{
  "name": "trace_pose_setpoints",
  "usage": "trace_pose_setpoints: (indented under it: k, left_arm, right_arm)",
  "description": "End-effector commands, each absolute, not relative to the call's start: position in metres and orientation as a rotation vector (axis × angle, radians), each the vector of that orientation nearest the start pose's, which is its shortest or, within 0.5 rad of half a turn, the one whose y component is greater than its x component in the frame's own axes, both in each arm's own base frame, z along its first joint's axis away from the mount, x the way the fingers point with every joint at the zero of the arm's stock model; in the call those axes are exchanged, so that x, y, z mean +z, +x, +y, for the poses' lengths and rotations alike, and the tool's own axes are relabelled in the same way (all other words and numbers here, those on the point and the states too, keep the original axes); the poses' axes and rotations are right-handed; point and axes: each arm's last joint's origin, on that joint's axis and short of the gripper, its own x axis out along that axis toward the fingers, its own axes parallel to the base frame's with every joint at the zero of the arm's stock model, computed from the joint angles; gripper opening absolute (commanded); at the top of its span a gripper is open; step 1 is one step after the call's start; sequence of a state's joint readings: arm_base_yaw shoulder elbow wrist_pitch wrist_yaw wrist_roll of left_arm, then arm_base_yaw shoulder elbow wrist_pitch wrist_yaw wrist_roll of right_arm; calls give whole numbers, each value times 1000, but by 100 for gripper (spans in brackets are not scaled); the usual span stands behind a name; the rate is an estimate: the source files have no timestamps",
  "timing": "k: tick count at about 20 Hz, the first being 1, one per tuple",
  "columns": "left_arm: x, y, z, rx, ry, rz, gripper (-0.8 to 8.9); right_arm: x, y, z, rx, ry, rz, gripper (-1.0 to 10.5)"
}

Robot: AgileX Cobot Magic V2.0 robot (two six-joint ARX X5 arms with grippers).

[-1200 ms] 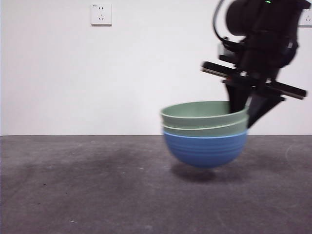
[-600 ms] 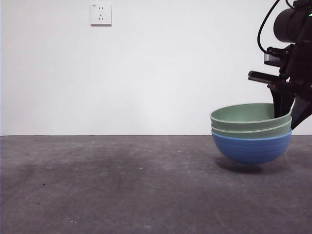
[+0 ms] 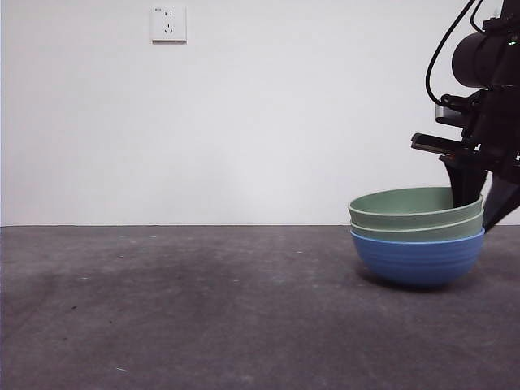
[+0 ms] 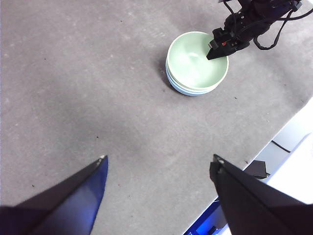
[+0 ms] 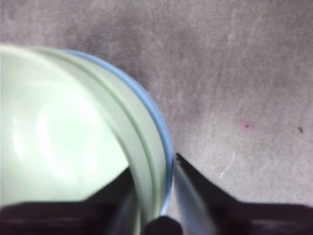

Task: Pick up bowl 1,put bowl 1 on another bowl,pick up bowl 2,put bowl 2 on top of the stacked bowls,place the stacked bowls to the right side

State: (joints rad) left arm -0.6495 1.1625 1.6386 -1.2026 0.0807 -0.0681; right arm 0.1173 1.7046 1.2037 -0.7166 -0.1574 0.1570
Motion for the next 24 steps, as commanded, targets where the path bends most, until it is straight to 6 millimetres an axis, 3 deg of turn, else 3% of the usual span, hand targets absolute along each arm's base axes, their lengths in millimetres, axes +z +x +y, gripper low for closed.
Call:
trace_pose_setpoints:
  k: [1, 6, 8, 13, 18, 24]
  left_arm:
    - [448, 139, -110, -676, 145, 728, 354]
    - [448, 139, -110, -674, 142, 730, 354]
    - [448, 139, -110, -674, 142, 730, 354]
    - [448, 139, -109, -674, 145, 734, 354]
    - [448, 139, -109, -688, 179, 723, 349]
    - [447, 139, -109, -701, 206, 723, 345]
  right_arm:
    - [202, 330, 43, 145, 152, 1263, 235]
    - [203, 330, 43, 147, 152, 1258, 237]
    - [208, 328, 43, 148, 152, 1244, 295]
    - [251, 304, 38, 153, 139, 1154, 295]
    - [307, 236, 42, 209, 116, 1128, 288]
    - [349, 150, 55, 353, 59, 1064, 279]
